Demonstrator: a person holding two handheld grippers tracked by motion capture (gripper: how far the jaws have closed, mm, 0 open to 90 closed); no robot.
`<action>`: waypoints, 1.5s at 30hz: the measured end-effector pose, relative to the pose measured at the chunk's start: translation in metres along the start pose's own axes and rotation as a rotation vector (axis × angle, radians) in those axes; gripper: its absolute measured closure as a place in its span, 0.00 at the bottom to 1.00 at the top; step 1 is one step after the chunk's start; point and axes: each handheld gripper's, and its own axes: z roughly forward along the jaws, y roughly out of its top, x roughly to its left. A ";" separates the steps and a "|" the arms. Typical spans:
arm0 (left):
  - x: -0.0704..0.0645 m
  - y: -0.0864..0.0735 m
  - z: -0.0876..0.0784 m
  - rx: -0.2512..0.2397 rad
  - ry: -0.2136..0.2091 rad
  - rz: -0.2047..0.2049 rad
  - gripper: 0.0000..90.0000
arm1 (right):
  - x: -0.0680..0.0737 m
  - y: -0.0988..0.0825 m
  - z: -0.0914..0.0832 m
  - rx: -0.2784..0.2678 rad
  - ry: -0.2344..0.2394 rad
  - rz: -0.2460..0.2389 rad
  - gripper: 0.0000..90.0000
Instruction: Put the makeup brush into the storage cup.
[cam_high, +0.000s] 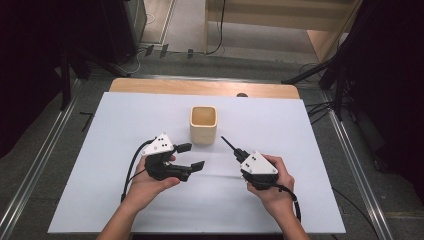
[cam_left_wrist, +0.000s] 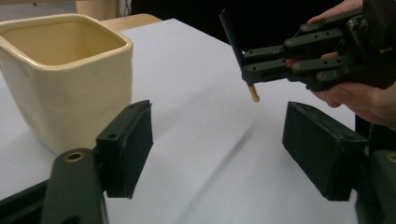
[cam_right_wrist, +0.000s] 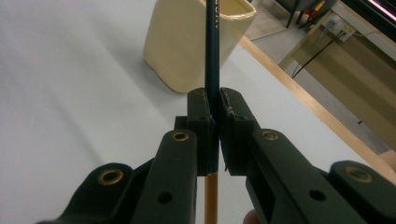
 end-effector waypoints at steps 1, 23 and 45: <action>0.001 0.000 0.000 0.003 -0.002 -0.009 0.33 | 0.002 0.000 0.001 0.000 0.003 -0.012 0.94; 0.012 0.000 -0.002 0.053 -0.148 -0.134 0.60 | 0.040 0.010 0.010 -0.040 0.071 -0.282 0.94; 0.010 0.000 0.004 0.150 -0.143 -0.196 0.83 | 0.057 0.013 0.013 -0.029 0.060 -0.391 0.94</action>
